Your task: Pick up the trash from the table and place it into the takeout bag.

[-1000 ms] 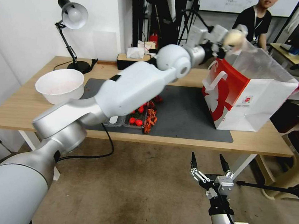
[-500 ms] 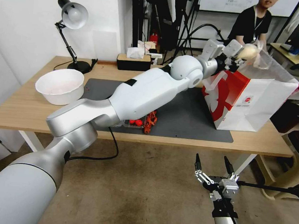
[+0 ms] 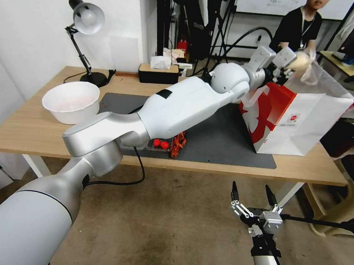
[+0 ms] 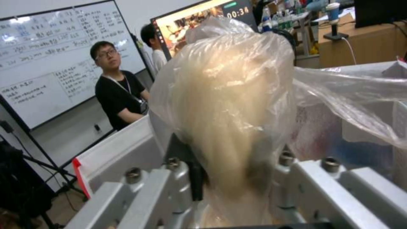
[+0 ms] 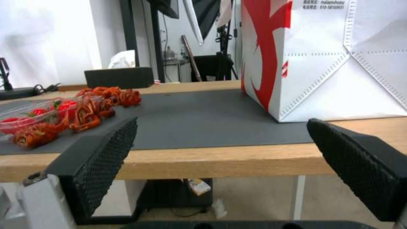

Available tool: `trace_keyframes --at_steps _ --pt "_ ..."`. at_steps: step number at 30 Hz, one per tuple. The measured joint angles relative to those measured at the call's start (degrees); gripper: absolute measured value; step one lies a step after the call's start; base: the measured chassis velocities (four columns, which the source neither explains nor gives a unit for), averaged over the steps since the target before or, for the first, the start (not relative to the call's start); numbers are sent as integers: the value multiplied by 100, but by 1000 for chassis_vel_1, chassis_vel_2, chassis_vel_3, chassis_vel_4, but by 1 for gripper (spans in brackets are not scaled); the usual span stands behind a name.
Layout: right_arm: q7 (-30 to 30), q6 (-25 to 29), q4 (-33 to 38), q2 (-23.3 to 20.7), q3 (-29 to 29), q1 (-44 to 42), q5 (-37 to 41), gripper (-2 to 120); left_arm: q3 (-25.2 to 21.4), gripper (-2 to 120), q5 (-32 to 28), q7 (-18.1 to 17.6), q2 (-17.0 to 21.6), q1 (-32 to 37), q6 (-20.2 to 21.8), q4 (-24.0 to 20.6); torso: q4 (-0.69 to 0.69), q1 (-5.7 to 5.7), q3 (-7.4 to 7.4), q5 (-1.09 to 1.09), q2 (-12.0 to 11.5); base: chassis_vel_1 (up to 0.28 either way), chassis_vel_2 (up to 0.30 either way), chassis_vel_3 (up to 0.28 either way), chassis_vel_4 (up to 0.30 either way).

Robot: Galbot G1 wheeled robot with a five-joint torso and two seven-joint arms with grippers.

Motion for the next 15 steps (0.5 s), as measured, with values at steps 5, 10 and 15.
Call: trace_keyframes --at_steps 5,10,15 --pt "-5 0 -34 -6 -9 -8 2 100 -10 43 -2 2 6 -45 -16 1 0 0 0 0 0 0 0 0 0" --pt "-5 -1 -23 -14 -10 5 2 100 -35 62 -4 -38 8 -40 -61 -4 1 0 0 -1 1 0 0 0 0" --pt "-5 -4 -5 2 -15 1 -5 100 -41 77 96 -158 10 -8 -91 -43 0 0 0 -1 0 0 0 0 0"
